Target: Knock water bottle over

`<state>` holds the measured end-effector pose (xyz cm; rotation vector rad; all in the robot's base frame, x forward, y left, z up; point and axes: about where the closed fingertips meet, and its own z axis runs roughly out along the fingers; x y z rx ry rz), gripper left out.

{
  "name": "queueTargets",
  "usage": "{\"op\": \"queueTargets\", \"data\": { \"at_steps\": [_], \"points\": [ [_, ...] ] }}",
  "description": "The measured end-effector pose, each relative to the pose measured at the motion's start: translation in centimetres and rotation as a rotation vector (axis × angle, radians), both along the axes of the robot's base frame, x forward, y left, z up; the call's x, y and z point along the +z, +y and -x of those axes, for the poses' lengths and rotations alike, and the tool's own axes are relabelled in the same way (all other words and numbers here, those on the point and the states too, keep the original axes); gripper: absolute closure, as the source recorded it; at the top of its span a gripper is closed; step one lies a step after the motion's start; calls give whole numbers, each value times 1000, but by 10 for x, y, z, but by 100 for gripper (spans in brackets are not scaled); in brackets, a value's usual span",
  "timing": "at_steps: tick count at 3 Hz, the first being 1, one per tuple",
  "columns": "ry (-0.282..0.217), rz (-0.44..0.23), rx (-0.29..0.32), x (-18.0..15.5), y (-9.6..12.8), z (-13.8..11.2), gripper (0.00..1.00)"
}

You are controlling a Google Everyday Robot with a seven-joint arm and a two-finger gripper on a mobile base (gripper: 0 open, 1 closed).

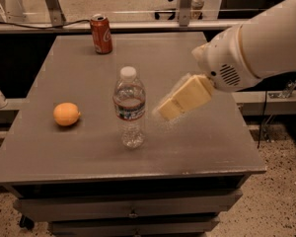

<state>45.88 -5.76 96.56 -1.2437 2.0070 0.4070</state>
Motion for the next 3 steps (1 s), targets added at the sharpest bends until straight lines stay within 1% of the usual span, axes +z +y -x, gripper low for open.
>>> {"op": "queueTargets", "data": {
  "at_steps": [1, 3],
  "points": [
    [7, -88, -3, -15, 22, 3, 0],
    [17, -257, 17, -18, 61, 12, 0]
  ]
}}
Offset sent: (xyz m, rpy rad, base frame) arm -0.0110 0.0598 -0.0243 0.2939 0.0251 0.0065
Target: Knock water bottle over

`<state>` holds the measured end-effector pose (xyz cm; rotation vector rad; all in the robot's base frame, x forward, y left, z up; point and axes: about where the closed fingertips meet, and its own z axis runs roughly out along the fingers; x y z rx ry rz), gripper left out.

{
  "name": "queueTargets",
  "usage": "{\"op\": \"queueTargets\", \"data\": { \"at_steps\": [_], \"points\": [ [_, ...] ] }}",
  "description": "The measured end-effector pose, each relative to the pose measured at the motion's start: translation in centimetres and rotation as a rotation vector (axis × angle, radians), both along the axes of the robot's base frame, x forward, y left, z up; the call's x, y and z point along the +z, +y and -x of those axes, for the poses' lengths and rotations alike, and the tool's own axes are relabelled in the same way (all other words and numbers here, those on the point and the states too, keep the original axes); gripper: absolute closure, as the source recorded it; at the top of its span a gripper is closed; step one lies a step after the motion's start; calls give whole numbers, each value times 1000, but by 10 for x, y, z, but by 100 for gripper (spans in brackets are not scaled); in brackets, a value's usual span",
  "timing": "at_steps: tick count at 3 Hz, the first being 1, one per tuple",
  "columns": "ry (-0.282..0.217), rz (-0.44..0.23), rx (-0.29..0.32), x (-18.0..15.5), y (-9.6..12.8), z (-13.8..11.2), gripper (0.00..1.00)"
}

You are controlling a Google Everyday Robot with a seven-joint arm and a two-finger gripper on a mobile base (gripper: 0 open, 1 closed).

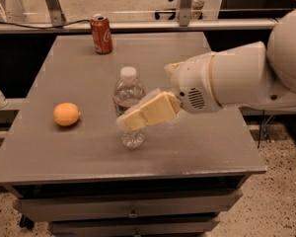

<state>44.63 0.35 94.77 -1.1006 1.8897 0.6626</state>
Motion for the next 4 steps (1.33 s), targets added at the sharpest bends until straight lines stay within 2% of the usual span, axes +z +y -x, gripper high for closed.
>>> {"op": "queueTargets", "data": {
  "at_steps": [1, 2, 3, 4],
  "points": [
    [7, -50, 9, 0, 16, 3, 16],
    [22, -81, 1, -5, 24, 6, 40],
    [37, -90, -13, -11, 24, 6, 63],
    [40, -72, -24, -16, 16, 3, 87]
  ]
}}
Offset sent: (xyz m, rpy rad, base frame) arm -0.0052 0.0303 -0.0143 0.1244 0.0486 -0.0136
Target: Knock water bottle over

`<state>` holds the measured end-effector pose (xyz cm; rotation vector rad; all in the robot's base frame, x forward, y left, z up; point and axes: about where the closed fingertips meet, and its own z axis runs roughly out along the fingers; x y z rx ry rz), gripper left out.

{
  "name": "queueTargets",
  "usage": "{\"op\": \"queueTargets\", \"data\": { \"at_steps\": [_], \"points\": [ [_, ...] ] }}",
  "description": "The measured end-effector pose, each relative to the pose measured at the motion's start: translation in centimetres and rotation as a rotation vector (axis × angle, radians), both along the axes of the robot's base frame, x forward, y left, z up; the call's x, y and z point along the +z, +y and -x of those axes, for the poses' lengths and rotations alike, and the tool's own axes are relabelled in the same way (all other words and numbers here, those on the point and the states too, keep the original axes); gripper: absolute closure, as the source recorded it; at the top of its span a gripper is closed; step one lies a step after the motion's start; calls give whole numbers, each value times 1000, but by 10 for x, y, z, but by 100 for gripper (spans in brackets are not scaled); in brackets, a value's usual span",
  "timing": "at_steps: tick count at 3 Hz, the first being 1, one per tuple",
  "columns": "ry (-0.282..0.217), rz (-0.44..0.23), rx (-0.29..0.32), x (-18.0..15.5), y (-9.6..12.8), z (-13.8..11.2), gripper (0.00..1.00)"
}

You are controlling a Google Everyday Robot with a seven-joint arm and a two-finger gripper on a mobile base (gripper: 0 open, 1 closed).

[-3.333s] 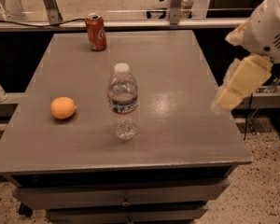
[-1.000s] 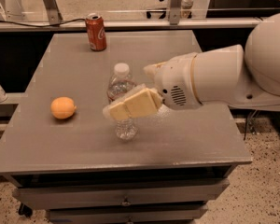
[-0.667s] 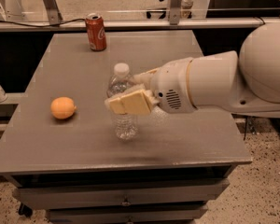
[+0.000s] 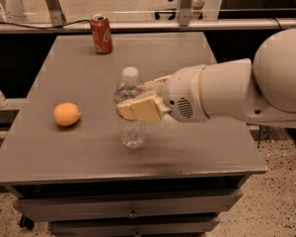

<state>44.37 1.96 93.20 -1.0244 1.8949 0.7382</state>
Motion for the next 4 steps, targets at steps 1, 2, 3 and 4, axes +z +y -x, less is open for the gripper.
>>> {"op": "queueTargets", "data": {
  "at_steps": [1, 2, 3, 4],
  "points": [
    [-23, 52, 11, 1, -15, -11, 100],
    [-71, 139, 35, 6, -36, -30, 100],
    [-120, 238, 61, 16, -62, -57, 100],
    [-193, 359, 87, 34, -85, -88, 100]
  ]
}}
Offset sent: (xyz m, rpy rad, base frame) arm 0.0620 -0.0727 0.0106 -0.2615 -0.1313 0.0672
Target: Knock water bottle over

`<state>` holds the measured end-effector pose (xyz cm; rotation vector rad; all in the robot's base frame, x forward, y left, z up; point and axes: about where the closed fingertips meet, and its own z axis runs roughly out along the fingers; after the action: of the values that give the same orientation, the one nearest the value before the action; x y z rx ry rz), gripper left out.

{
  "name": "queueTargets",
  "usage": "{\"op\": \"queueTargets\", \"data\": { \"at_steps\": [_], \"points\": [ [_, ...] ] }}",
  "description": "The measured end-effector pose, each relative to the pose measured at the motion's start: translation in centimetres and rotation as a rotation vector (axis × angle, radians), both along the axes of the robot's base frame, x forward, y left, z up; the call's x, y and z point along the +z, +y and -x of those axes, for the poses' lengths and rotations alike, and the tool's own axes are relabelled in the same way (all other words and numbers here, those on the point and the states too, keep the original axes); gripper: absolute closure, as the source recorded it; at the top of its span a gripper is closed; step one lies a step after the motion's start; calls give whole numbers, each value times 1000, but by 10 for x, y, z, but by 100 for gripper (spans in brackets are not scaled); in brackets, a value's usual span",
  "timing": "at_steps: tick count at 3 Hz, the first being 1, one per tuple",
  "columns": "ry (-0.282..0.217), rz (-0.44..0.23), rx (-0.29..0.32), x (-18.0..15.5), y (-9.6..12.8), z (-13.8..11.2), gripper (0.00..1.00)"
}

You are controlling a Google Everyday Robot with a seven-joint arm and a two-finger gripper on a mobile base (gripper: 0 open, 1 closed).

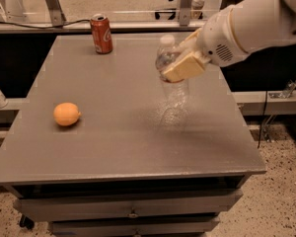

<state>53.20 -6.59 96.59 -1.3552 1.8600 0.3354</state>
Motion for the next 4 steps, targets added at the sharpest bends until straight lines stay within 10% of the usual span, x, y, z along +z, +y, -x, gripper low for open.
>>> {"op": "queueTargets", "data": {
  "at_steps": [2, 4],
  "points": [
    [-168, 304, 148, 24, 5, -27, 100],
    [-189, 452, 367, -14, 50, 13, 100]
  ]
}}
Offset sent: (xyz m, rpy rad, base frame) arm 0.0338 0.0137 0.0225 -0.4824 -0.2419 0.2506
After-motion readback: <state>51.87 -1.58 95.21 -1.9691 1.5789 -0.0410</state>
